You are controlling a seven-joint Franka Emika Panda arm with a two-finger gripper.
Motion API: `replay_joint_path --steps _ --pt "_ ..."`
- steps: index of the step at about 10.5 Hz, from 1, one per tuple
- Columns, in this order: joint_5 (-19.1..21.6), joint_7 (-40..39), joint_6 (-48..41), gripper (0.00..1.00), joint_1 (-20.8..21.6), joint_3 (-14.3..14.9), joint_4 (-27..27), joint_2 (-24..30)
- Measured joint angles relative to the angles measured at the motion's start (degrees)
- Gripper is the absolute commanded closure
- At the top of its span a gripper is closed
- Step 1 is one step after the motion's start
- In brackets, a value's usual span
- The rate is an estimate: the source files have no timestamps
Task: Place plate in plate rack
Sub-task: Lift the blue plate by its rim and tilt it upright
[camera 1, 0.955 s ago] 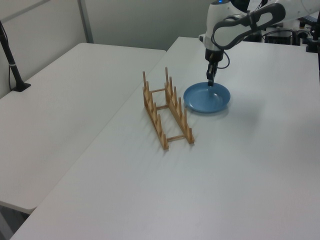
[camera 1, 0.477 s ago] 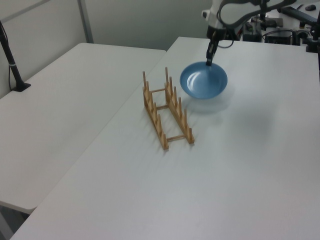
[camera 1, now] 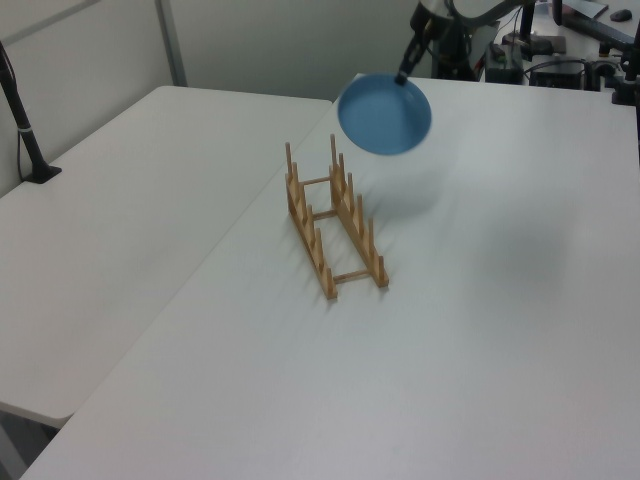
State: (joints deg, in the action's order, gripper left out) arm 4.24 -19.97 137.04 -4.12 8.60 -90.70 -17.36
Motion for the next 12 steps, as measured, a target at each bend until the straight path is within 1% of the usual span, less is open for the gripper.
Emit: replay_joint_path --steps 2,3,5,6,7,9,11,12 --pt "-0.1 -0.1 5.6 1.00 1.6 0.9 0.1 1.7" --pt "-1.2 -0.2 7.0 1.00 2.7 1.3 0.1 2.8" --pt "-4.9 0.2 7.3 1.00 6.5 3.2 0.1 5.0" --pt "-7.8 1.0 7.3 1.00 8.4 4.0 0.1 5.6" --pt "-11.6 3.4 7.5 1.00 10.4 4.8 0.4 5.8" --pt "-21.1 10.0 7.6 1.00 14.8 6.5 1.0 5.8" --pt "-30.0 16.4 7.6 1.00 17.6 7.0 1.1 5.3" --pt "-33.5 18.8 7.6 1.00 18.6 7.0 1.3 4.8"
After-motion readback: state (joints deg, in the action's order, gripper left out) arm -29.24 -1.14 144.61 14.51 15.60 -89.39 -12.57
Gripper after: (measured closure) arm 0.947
